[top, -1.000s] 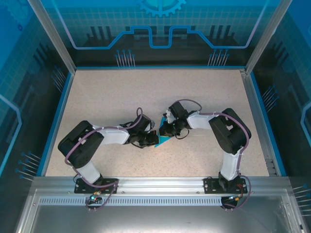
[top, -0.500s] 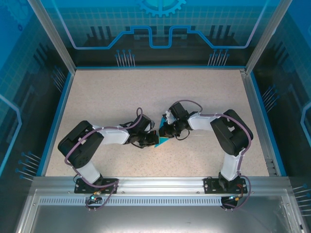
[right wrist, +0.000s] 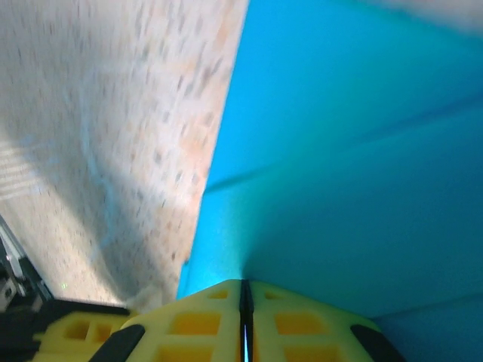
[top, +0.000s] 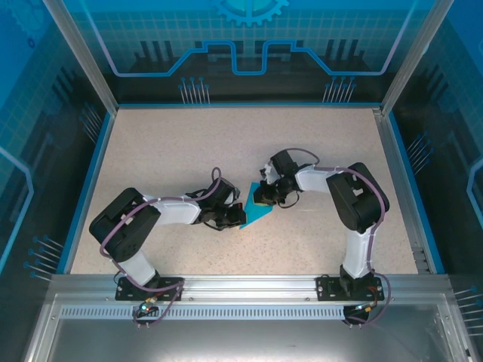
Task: Fold a paper plane with a square sheet of paper (pick it up from the middle)
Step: Fourth fold the wing at the center of the table.
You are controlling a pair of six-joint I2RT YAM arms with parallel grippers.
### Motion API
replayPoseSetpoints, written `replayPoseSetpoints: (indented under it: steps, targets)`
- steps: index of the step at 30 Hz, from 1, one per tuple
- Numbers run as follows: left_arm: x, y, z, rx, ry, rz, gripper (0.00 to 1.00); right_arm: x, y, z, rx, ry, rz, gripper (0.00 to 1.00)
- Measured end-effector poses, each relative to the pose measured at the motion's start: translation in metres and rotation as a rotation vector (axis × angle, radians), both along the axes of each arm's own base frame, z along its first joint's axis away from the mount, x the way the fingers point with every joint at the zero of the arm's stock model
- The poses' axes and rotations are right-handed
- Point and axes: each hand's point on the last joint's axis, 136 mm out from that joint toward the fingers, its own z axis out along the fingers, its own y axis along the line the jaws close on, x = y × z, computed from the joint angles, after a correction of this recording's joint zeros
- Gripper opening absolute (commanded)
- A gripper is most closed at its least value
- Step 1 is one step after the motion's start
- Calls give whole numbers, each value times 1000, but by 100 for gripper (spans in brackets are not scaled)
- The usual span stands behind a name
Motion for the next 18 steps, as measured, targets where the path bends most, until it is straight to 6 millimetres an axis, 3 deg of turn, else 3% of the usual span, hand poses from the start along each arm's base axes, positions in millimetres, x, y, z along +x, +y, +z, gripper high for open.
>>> replayPoseSetpoints:
  steps: [7, 12, 13, 15, 18]
  targets:
    - [0, 0, 0, 0, 0, 0, 0, 44, -27, 1, 9, -3, -84, 12]
    - [0, 0, 0, 0, 1, -1, 0, 90, -70, 7, -41, -67, -204, 13]
    - [0, 0, 0, -1, 0, -1, 2, 99, -80, 9, -52, -82, -229, 15]
    - [0, 0, 1, 1, 3, -1, 16, 105, -91, 14, -73, -105, -255, 20]
    - [-1, 0, 5, 14, 17, -2, 34, 101, -94, 32, -88, -137, -262, 39]
